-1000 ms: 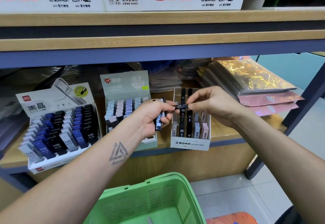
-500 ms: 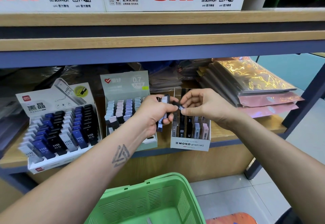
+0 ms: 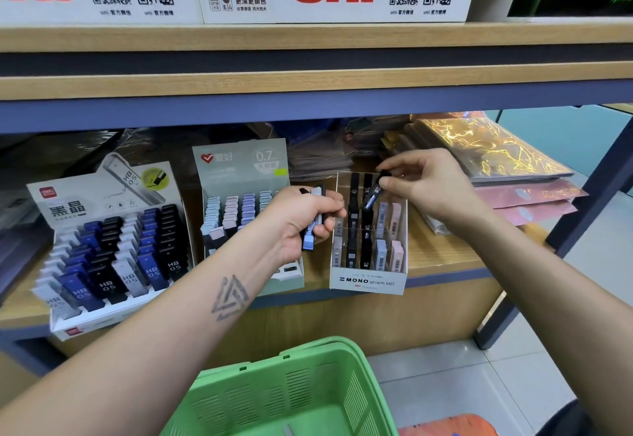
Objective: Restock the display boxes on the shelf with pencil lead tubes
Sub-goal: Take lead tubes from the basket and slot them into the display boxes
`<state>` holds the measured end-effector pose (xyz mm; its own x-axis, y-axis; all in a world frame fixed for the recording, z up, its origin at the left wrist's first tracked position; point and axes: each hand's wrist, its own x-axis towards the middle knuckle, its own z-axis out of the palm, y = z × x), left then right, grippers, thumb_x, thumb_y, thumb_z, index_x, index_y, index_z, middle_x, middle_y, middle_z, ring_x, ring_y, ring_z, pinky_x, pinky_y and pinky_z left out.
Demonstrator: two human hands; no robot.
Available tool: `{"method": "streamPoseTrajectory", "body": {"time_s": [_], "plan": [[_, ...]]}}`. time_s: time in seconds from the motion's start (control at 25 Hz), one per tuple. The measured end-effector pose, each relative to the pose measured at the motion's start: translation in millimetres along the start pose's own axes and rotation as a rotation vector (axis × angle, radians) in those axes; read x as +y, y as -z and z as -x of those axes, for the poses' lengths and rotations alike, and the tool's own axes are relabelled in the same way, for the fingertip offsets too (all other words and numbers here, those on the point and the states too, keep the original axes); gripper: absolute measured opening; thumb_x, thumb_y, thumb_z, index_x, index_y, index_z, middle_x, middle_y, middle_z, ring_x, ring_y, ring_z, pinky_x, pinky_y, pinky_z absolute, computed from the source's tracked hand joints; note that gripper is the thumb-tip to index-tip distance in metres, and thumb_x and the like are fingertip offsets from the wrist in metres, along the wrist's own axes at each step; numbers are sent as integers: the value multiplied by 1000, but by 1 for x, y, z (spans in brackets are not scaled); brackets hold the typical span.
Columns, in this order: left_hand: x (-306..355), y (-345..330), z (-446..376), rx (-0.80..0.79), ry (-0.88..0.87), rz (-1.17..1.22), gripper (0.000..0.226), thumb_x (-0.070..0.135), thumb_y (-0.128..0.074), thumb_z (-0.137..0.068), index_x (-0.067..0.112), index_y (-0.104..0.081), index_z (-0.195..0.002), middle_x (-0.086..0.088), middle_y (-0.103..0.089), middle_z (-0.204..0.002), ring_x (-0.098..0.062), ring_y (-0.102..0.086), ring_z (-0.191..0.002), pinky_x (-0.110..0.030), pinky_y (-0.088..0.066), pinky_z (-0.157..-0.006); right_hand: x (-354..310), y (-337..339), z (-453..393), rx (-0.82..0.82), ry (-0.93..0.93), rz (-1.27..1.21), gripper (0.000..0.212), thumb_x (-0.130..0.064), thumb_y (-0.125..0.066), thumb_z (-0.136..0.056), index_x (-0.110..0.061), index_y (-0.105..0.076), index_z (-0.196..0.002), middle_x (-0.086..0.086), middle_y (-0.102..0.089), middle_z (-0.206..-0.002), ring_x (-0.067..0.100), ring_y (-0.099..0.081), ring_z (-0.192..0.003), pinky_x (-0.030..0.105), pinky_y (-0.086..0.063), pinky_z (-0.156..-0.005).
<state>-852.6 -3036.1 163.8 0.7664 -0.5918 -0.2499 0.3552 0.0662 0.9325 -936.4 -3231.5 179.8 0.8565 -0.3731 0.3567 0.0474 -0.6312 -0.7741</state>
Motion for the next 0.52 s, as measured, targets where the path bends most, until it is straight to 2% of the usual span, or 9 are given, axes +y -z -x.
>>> {"method": "streamPoseTrajectory", "body": {"time_s": [0.08, 0.2, 0.4, 0.52], "plan": [[1, 0, -1, 0, 2, 10, 10, -8, -57, -93, -2, -62, -99, -16, -62, -72, -11, -48, -44, -16, -34, -34, 4, 4, -6, 107, -26, 45, 22, -10, -79, -85, -26, -72, -98, 1, -71, -93, 9, -72, -75, 32, -62, -77], [3, 0, 0, -1, 2, 19, 10, -8, -57, -93, -2, -62, -99, -16, -62, -72, -10, -48, -44, -15, -33, -33, 6, 6, -14, 205, -26, 62, 21, -10, -82, -82, -25, -68, -89, 2, -71, -88, 17, -72, -80, 33, -61, -75], [7, 2, -1, -2, -8, 34, 11, -9, -56, -93, -3, -61, -101, -16, -62, -72, -11, -48, -44, -16, -34, -34, 7, 3, -24, 228, 13, 204, 16, -16, -81, -84, -17, -75, -99, -4, -70, -92, 2, -62, -83, 15, -44, -66], [8, 3, -1, -5, -8, 37, 11, -9, -56, -93, -3, -61, -101, -16, -62, -71, -11, -48, -43, -16, -34, -34, 14, -9, -31, 198, 45, 294, 19, -14, -80, -85, -13, -76, -104, 1, -72, -99, 14, -65, -88, 23, -51, -75]]}}
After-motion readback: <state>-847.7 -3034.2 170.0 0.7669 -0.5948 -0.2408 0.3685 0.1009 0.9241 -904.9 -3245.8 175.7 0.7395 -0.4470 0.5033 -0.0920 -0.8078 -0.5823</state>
